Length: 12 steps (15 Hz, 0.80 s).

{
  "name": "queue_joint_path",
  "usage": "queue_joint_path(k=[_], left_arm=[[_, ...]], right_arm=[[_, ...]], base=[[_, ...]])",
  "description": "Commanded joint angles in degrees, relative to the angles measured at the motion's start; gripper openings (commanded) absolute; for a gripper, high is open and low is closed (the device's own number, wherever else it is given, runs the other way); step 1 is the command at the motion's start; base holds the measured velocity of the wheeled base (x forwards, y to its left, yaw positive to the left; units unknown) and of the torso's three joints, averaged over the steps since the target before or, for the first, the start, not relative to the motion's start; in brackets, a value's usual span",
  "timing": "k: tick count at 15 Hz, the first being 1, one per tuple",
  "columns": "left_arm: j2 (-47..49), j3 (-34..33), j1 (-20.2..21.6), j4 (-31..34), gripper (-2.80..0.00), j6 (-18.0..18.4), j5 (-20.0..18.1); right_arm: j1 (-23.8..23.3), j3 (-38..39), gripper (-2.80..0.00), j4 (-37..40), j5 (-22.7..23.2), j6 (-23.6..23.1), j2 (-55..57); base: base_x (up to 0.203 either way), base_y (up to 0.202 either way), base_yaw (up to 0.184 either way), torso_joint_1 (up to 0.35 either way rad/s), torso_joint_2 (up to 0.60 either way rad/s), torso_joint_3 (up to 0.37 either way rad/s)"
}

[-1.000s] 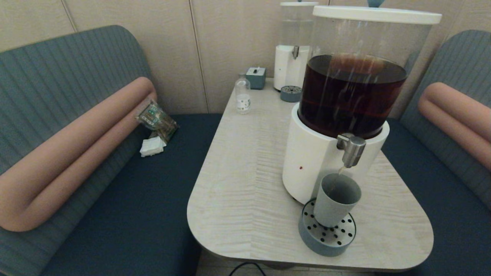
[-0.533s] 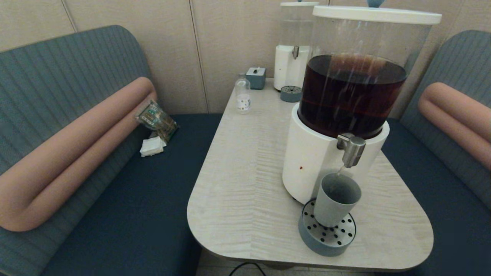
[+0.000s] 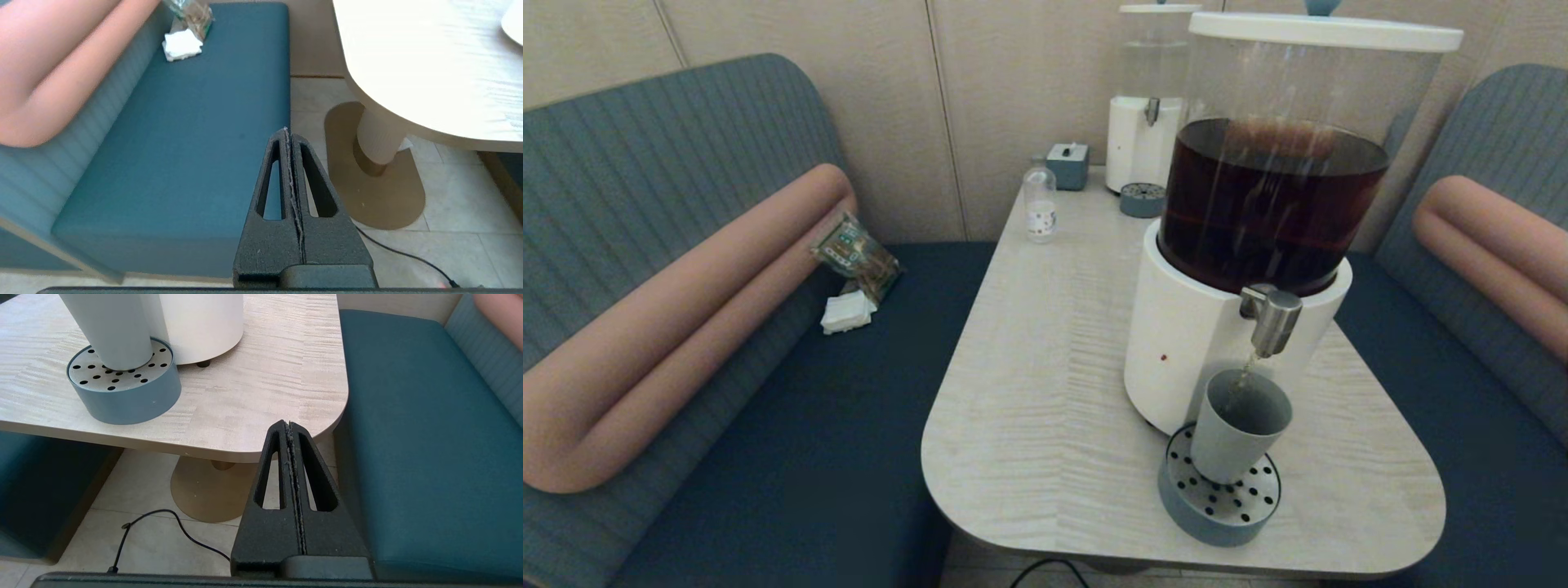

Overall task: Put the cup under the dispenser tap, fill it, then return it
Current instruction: Turn off the faucet

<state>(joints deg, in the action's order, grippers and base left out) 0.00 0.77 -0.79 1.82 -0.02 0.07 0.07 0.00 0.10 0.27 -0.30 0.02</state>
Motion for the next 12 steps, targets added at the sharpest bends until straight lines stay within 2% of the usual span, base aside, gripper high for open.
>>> queue_joint_path(k=[1,3,5,7,12], left_arm=[[0.1,0.0,0.0,0.1,-2.80,0.0,0.0],[0.0,1.3,0.0,0.5,-2.80,-0.1,-0.1],[1.7,7.4,0.0,1.8,-2.80,-0.1,-0.8],[7.8,21.5,-0.1,3.9,-2.80,-0.5,-1.8],[39.7,58.0,-0.5,4.7,-2.80,-3.9,-4.5]], right_arm=[[0.0,0.0,-2.80,0.0,0.0,0.0,0.1],[0.0,0.0,-2.80,0.0,0.0,0.0,0.1],[0.0,0.0,-2.80,0.0,0.0,0.0,0.1],[0.0,0.0,-2.80,0.0,0.1,0.0,0.1],[0.0,0.0,-2.80,0.0,0.0,0.0,0.1]], base=[[0.000,0.000,0.000,0.000,0.00,0.000],[0.000,0.000,0.000,0.000,0.00,0.000],[0.000,0.000,0.000,0.000,0.00,0.000],[0.000,0.000,0.000,0.000,0.00,0.000],[0.000,0.000,0.000,0.000,0.00,0.000]])
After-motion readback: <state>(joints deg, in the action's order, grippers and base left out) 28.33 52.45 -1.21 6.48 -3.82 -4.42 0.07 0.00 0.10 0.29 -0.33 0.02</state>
